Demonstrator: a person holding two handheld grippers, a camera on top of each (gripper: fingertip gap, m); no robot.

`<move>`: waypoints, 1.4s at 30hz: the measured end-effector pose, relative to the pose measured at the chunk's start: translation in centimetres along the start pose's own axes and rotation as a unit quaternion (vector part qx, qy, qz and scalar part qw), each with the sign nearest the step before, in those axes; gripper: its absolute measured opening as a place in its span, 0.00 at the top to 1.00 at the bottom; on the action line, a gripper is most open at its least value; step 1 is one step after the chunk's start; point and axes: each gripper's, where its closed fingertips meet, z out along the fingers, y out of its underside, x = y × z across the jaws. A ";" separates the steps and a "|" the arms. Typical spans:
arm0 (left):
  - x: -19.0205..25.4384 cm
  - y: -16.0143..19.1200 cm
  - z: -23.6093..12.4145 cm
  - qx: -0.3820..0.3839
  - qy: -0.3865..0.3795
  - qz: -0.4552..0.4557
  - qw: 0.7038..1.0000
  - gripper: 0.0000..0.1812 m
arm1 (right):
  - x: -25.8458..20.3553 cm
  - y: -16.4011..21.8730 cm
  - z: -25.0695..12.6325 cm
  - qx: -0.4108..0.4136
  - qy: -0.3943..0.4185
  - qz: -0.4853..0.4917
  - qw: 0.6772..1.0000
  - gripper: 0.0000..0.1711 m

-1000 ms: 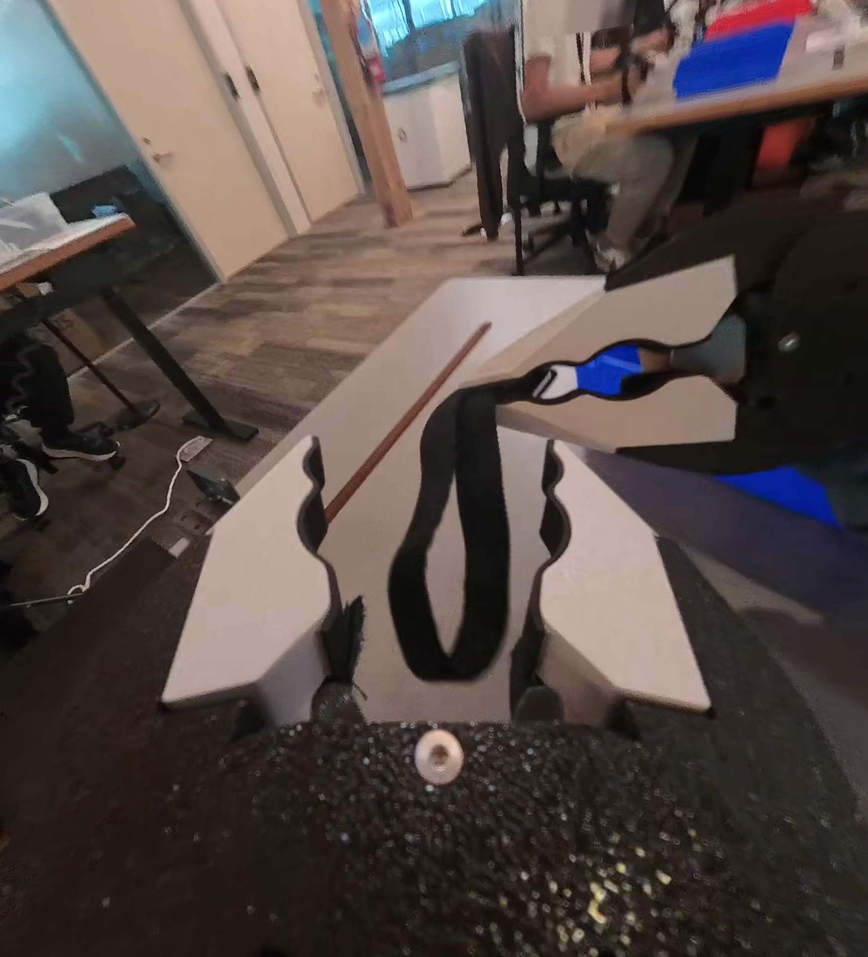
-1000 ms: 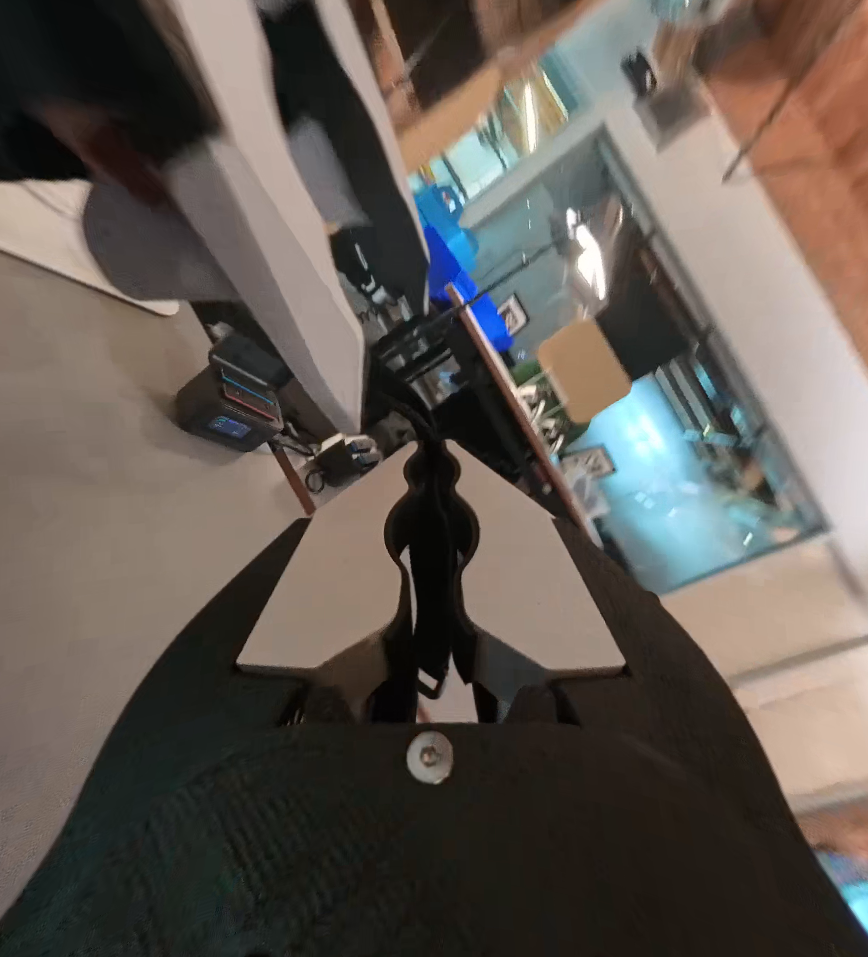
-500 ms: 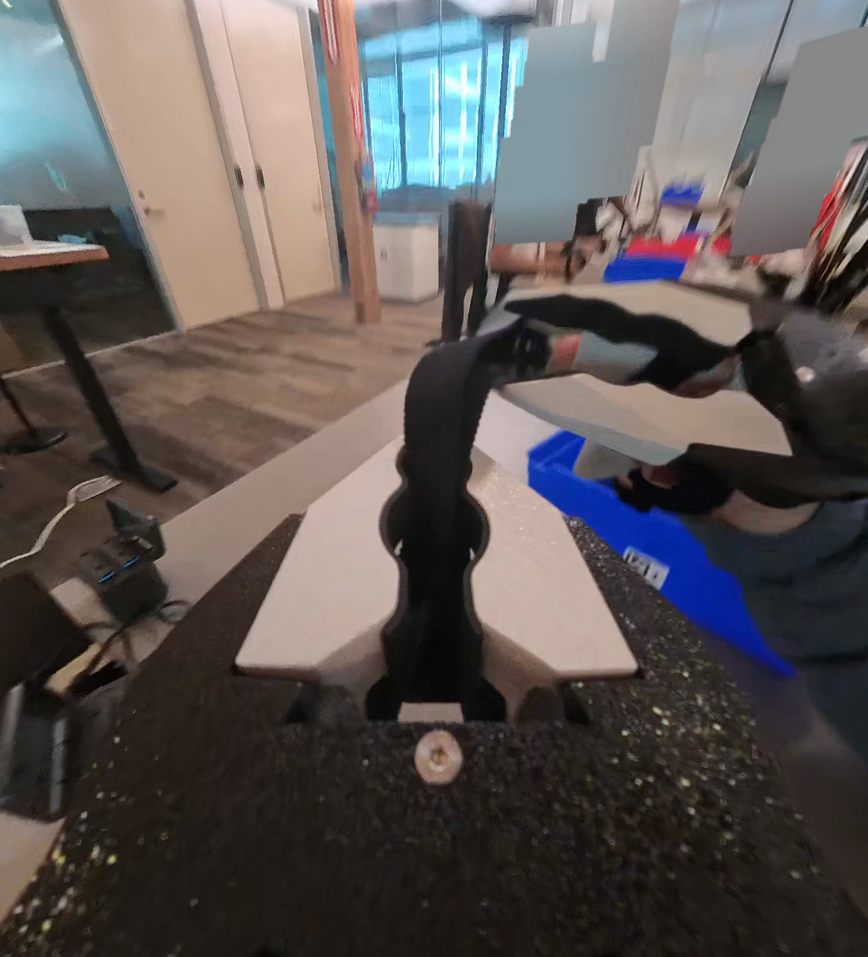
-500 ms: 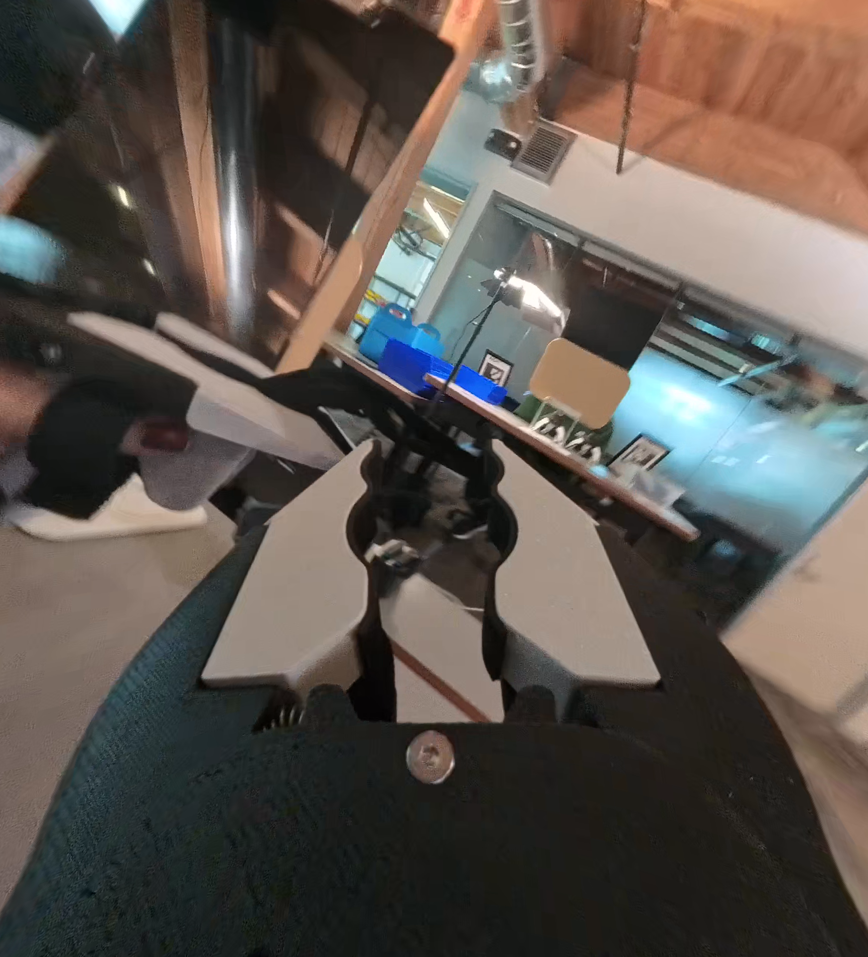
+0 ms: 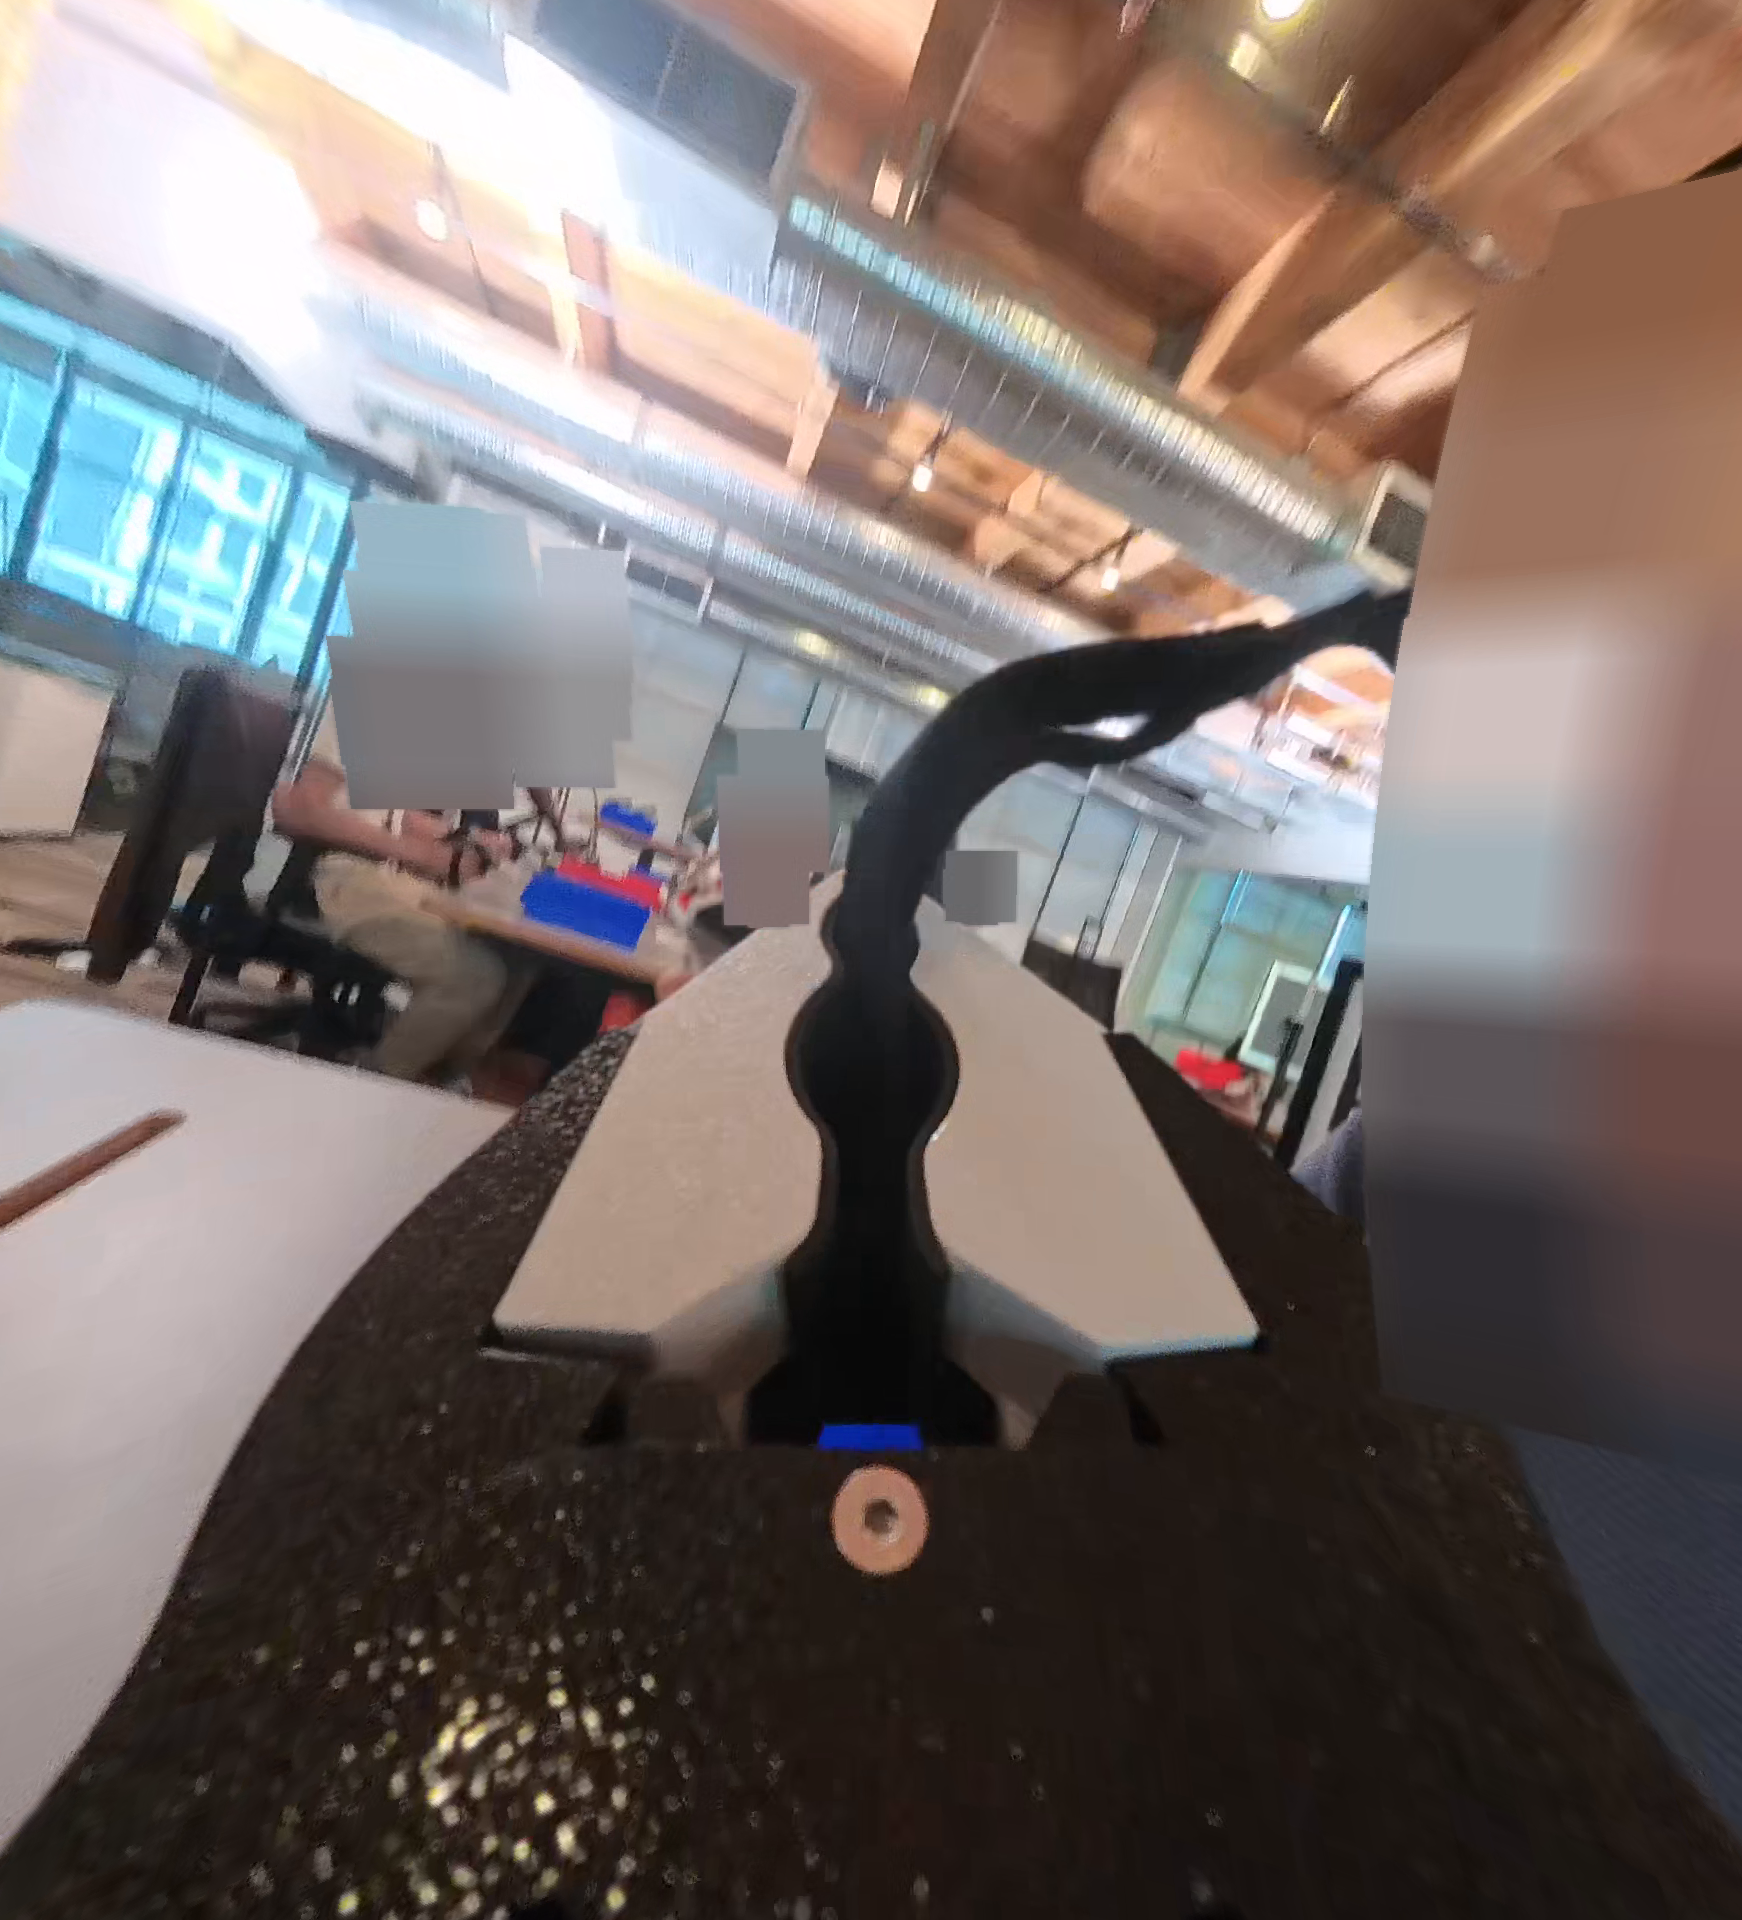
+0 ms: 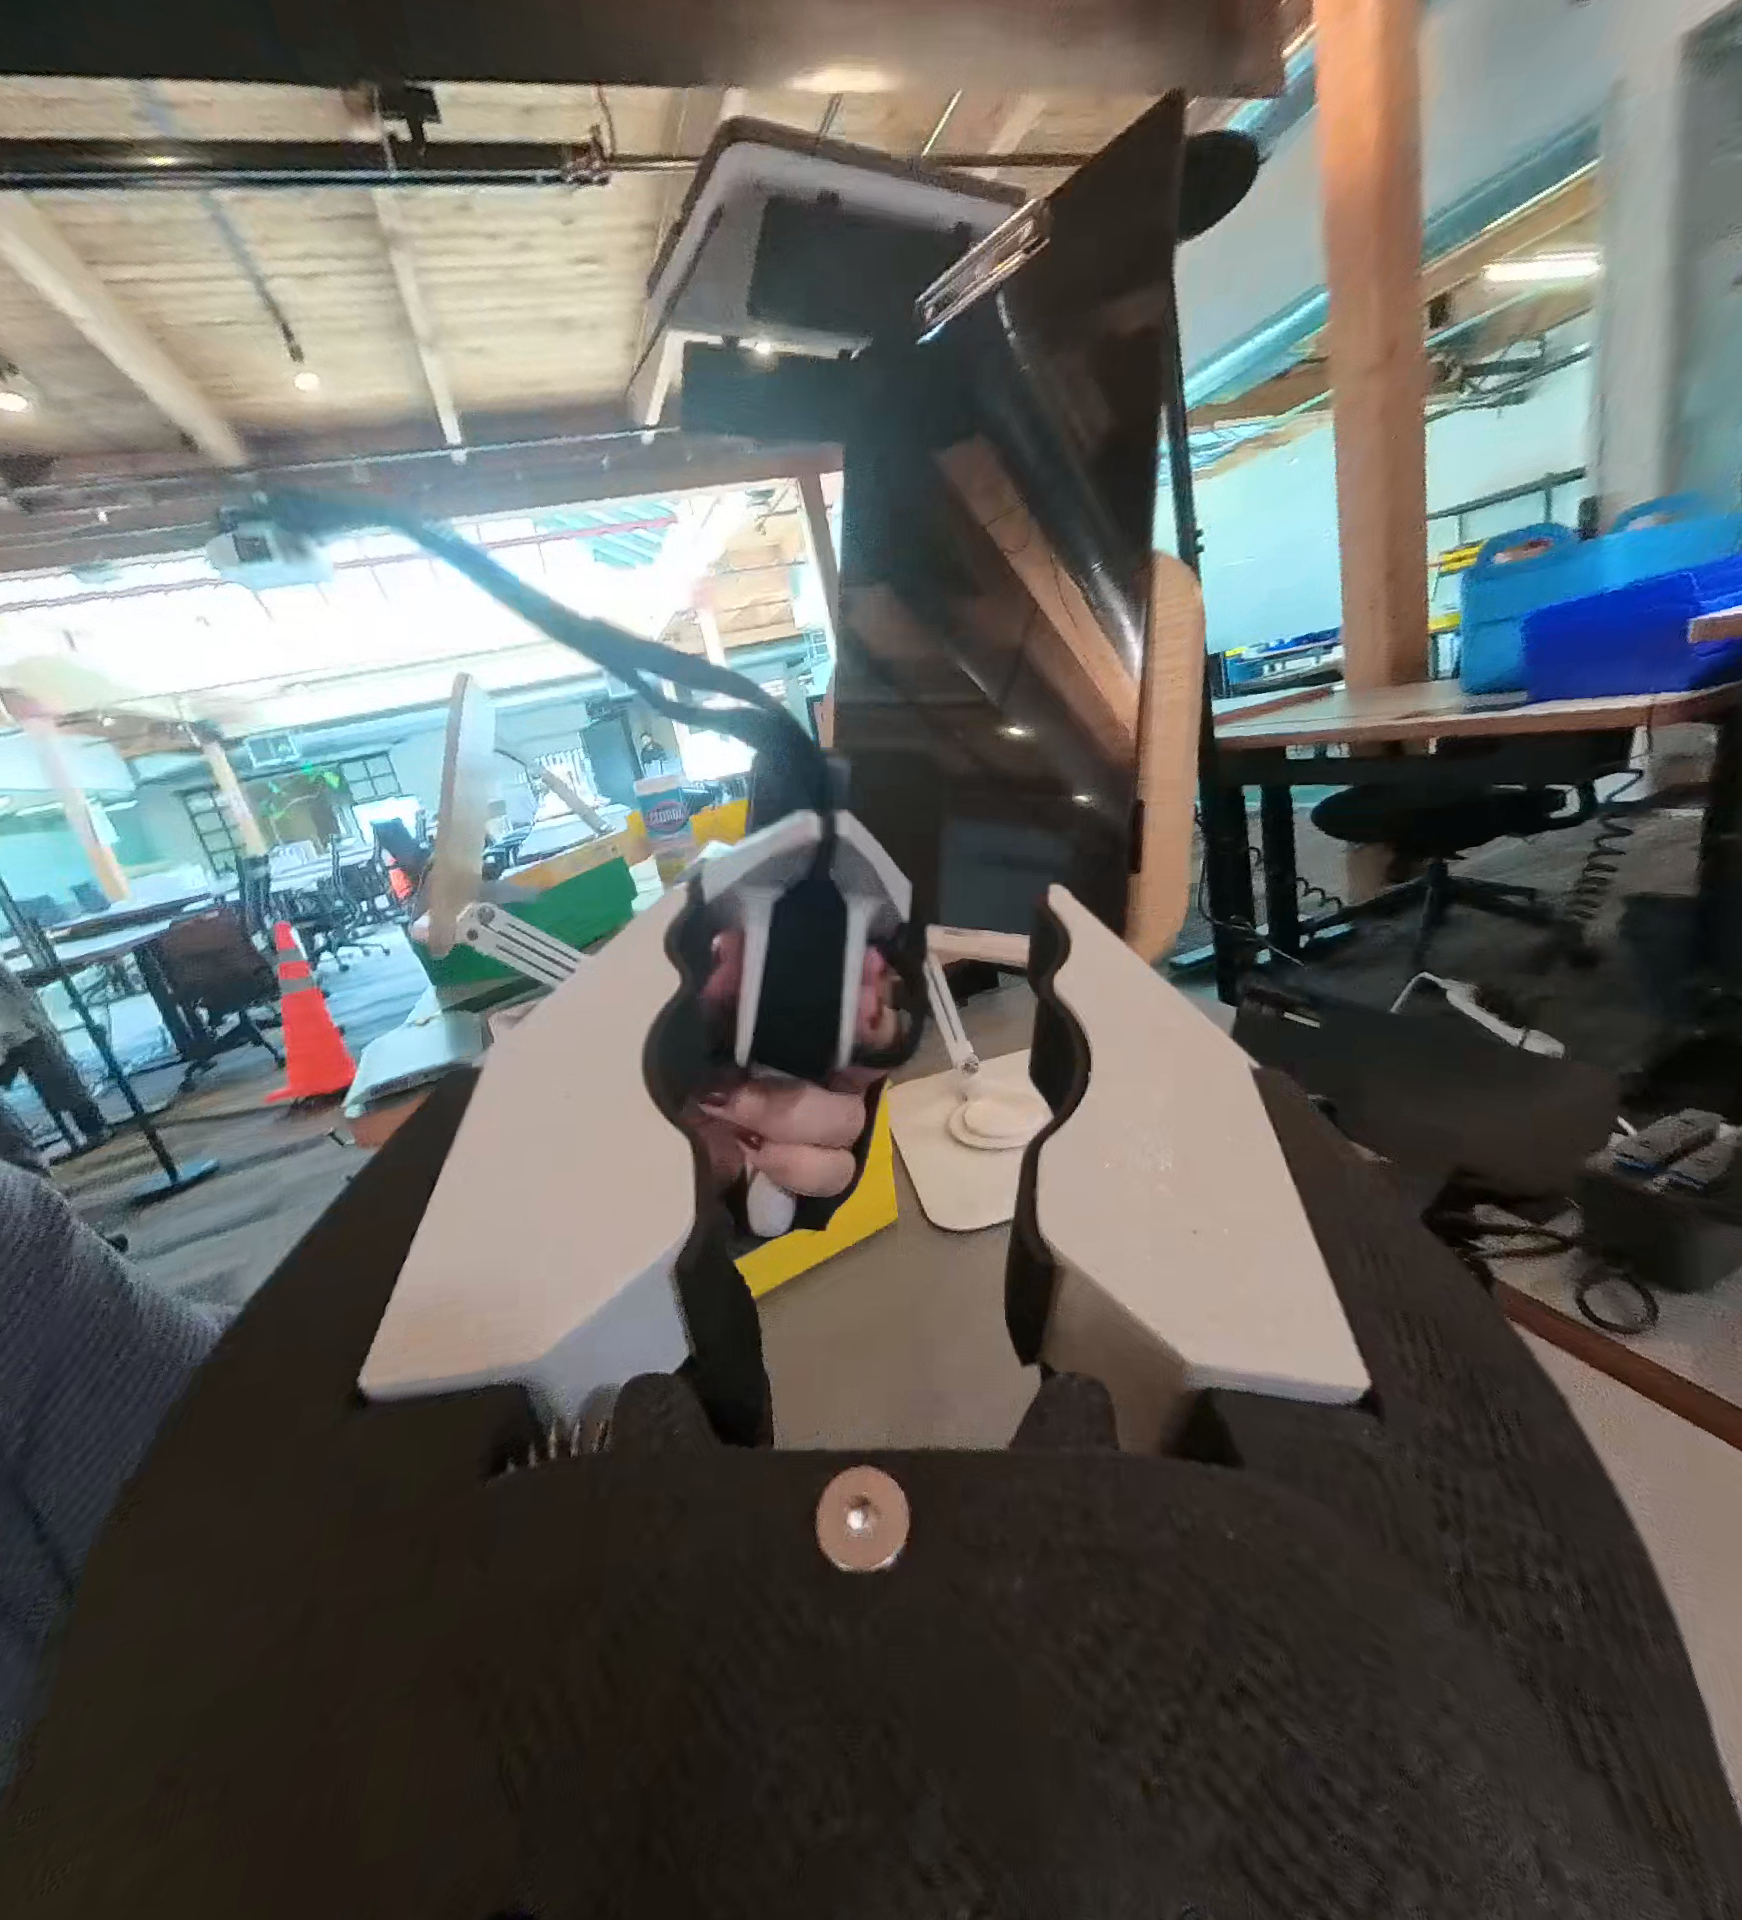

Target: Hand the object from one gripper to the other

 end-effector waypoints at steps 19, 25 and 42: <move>-2.1 5.3 2.3 -0.155 -0.080 0.026 0.984 0.54 | 1.1 -1.0 -0.8 -0.019 0.120 -0.207 0.971 0.98; -0.9 3.1 2.3 -0.122 -0.098 0.117 0.981 0.47 | 3.7 -1.7 -2.2 -0.080 0.283 -0.474 0.830 0.98; -1.1 1.4 2.2 -0.091 -0.163 0.247 0.951 0.68 | 4.5 1.4 -1.1 -0.187 0.280 -0.614 0.714 0.98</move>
